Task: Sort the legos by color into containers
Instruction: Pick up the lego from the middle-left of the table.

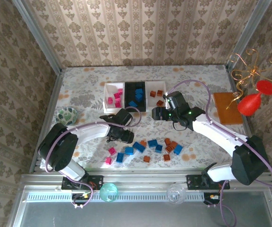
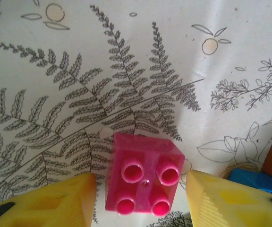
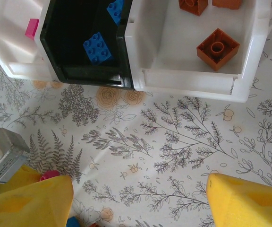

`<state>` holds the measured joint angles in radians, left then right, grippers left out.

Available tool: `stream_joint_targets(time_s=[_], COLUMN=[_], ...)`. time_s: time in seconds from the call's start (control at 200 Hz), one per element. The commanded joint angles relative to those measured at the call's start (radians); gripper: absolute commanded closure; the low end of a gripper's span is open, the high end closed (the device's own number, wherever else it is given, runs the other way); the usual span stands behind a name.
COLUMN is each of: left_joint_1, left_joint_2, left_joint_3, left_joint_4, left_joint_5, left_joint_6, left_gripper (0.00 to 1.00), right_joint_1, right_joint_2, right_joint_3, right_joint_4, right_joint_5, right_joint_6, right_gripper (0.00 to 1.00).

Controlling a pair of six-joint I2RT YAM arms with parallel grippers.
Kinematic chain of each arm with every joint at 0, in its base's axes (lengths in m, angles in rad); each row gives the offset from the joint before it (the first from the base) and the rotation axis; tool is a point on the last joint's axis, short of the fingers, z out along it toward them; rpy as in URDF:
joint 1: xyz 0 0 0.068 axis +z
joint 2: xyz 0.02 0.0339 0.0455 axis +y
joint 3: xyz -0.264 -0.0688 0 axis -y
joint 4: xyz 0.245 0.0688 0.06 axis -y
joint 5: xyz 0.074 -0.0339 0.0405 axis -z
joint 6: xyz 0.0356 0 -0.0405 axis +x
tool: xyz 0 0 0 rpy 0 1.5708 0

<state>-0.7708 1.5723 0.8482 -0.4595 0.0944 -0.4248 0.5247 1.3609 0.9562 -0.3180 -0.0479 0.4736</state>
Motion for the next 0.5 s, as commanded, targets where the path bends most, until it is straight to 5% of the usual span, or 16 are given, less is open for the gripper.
stream_joint_targets(time_s=[0.0, 0.29, 0.495], left_joint_1=[-0.005, 0.002, 0.147], left_joint_2=[0.02, -0.011, -0.196], left_joint_3=[0.029, 0.026, 0.053], left_joint_4=[0.018, 0.016, 0.009], left_joint_5=[-0.013, -0.04, -0.091], left_joint_6=[0.024, 0.03, 0.016], left_gripper=[0.51, 0.67, 0.68], right_joint_1=[0.005, 0.005, 0.005], right_joint_2=[-0.019, -0.011, -0.009], right_joint_3=[0.002, 0.004, 0.001], right_joint_4=[-0.016, -0.017, -0.008], right_joint_5=[0.031, 0.039, 0.044], right_joint_6=[-0.012, -0.012, -0.006], right_gripper=[0.24, 0.24, 0.24])
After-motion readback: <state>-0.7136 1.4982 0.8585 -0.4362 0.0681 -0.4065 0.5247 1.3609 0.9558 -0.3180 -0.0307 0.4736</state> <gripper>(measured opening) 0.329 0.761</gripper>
